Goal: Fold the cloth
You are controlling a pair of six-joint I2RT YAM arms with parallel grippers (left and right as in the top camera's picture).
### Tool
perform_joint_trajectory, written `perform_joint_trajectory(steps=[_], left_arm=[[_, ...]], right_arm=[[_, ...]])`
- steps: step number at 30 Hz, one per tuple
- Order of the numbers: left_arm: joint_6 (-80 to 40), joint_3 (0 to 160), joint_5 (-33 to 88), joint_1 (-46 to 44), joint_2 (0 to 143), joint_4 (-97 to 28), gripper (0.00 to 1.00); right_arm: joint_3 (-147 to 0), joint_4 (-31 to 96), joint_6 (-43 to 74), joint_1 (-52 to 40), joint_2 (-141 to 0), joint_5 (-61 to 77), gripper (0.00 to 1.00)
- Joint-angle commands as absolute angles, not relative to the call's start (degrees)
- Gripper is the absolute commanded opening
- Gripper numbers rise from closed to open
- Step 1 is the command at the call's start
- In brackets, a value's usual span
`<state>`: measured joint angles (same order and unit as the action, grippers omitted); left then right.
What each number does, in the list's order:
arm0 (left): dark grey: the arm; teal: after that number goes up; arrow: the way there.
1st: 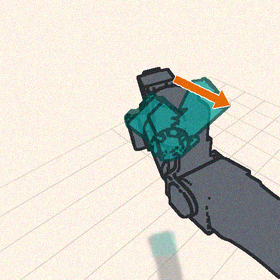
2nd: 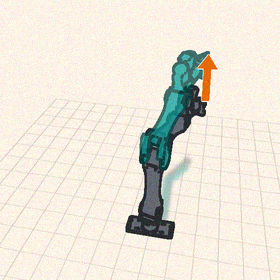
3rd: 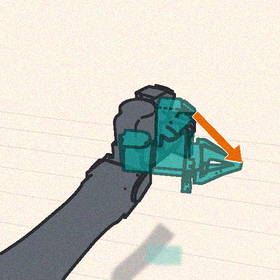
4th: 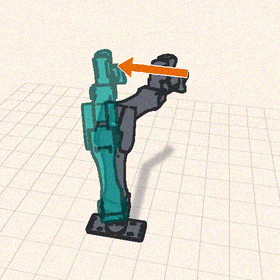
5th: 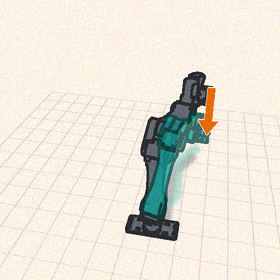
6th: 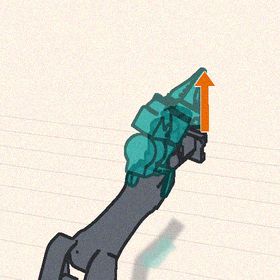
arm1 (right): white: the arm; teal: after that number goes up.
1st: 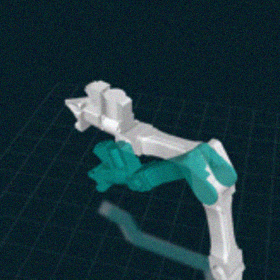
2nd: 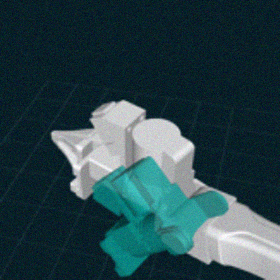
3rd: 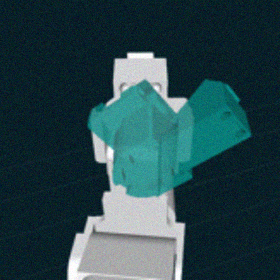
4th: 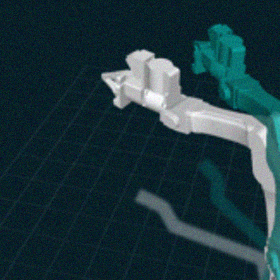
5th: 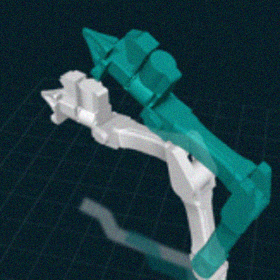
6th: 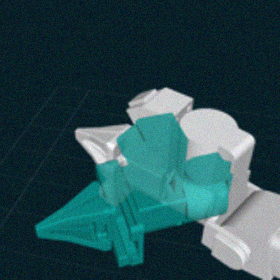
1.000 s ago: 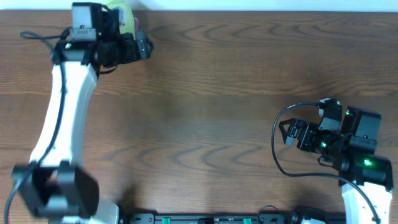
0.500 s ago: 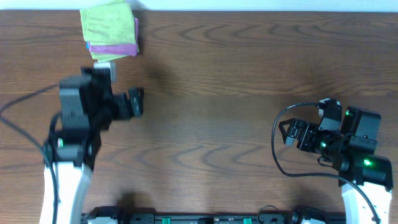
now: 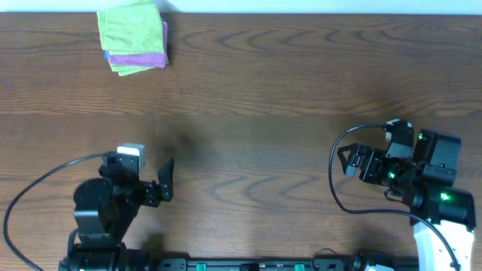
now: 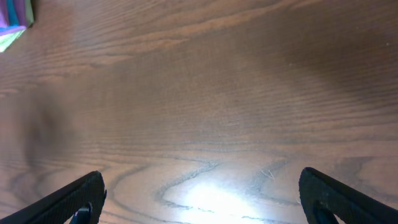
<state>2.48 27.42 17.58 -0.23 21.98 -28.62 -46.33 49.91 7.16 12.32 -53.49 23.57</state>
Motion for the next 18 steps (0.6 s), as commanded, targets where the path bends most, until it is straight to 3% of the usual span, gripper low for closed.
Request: perform_joint_trajectory(steps=[1,18], left_arm=[[6.31,24.58,17.34,-0.34,18.39,-28.75,0.95],[9.02,13.26,9.41,1.58,4.69,-37.32,0.95]], right_arm=[[-46.13,49.95,6.57,12.78,-53.15,23.79,0.99],[-46.13,49.95,6.57,12.78,-53.15,23.79,0.99]])
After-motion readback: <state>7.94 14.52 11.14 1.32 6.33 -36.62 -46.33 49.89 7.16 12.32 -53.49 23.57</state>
